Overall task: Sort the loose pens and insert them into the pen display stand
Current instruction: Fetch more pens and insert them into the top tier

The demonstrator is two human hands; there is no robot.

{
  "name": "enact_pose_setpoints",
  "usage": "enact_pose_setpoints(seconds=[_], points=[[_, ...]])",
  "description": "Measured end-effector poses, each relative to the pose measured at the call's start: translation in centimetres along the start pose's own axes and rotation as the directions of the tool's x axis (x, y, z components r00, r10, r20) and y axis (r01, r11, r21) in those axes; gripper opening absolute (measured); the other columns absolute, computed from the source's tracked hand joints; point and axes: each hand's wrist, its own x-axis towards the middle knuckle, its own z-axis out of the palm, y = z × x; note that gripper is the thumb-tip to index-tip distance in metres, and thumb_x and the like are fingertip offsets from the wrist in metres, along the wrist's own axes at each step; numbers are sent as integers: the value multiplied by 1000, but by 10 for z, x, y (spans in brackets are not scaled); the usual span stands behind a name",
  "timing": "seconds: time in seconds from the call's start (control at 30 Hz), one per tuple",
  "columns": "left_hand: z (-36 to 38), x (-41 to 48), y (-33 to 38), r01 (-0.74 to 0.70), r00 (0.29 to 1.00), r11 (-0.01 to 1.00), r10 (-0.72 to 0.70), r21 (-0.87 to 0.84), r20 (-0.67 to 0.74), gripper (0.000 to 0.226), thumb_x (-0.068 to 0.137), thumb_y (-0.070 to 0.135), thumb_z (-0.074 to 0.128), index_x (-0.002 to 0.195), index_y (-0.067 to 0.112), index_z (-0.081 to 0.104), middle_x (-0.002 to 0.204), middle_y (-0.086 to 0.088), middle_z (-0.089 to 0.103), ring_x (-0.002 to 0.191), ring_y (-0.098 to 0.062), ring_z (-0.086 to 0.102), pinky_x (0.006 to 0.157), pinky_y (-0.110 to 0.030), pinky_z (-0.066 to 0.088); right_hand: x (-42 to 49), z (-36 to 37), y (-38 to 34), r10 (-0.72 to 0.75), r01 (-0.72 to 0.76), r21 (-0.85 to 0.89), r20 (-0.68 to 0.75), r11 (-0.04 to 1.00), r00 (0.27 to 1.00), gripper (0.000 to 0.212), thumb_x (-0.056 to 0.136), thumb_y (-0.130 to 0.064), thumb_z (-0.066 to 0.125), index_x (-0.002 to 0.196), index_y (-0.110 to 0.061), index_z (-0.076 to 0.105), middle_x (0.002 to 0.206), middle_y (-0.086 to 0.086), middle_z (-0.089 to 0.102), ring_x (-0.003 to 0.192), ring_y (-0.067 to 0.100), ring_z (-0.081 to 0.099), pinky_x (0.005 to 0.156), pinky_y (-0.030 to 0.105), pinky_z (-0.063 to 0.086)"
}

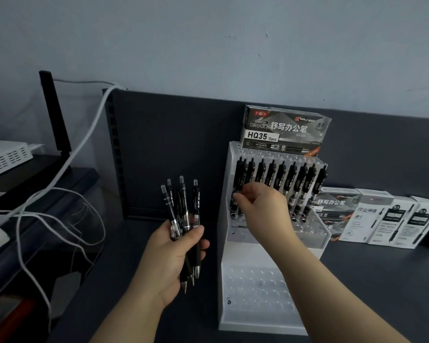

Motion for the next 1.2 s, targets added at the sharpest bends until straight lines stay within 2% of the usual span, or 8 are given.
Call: enact_pose_setpoints(seconds=[0.2,0.37,0.53,0.7,0.87,0.97,1.07,1.2], points=[[1,1,1,9,1000,1000,-9,-27,10,14,83,4,65,94,12,65,78,0,68,66,-15,69,63,-30,53,1,2,0,-7,9,-56,29,998,1000,21,92,-25,56,103,-9,65,78,-2,63,69,10,53,54,15,39],[5,1,2,15,1000,999,-14,-33,24,12,82,4,66,91,12,66,75,1,69,65,-14,70,61,-28,53,0,1,-1,-15,19,-75,48,997,999,22,92,-25,56,105,-9,65,88,4,70,75,14,59,67,23,46],[10,-2,4,0,999,999,2,-46,51,16,81,2,66,92,13,67,75,-1,71,65,-15,69,64,-29,53,-16,-9,-6,25,-18,136,-54,991,998,8,87,-27,63,91,-22,67,76,-14,65,68,-3,58,58,6,43],[19,-6,4,-54,990,998,57,-22,126,17,73,13,69,90,13,71,79,-9,72,68,-19,65,61,-30,53,-42,-13,-23,17,-149,377,331,914,943,9,86,-25,65,77,-25,68,61,-7,63,51,-1,53,54,13,44],[26,-10,1,-65,987,997,69,-28,144,22,76,13,66,98,9,68,81,-10,72,69,-19,68,62,-32,53,-38,-18,-22,91,-292,496,389,818,917,12,86,-13,64,75,-10,68,60,-1,60,48,5,50,51,21,44],[29,-9,0,-44,995,997,49,-70,86,15,85,9,59,99,10,63,86,-9,74,72,-22,71,68,-36,52,-30,-27,-23,132,-278,552,288,787,948,12,87,-14,62,77,-10,67,59,-4,61,48,5,51,50,18,46],[25,-7,-2,-28,1000,996,29,-80,9,12,89,14,58,100,9,60,80,-6,74,62,-17,68,57,-28,51,-16,-39,-18,194,-203,600,80,773,978,10,88,-18,61,80,-17,67,63,-4,65,53,10,52,51,22,47],[23,-6,-5,-29,998,998,25,-63,-53,16,92,22,55,97,7,58,69,-3,70,48,-10,58,45,-23,46,-1,-40,-6,157,-79,453,-136,888,978,11,89,-21,63,98,-18,67,76,-11,66,61,4,57,60,21,48]])
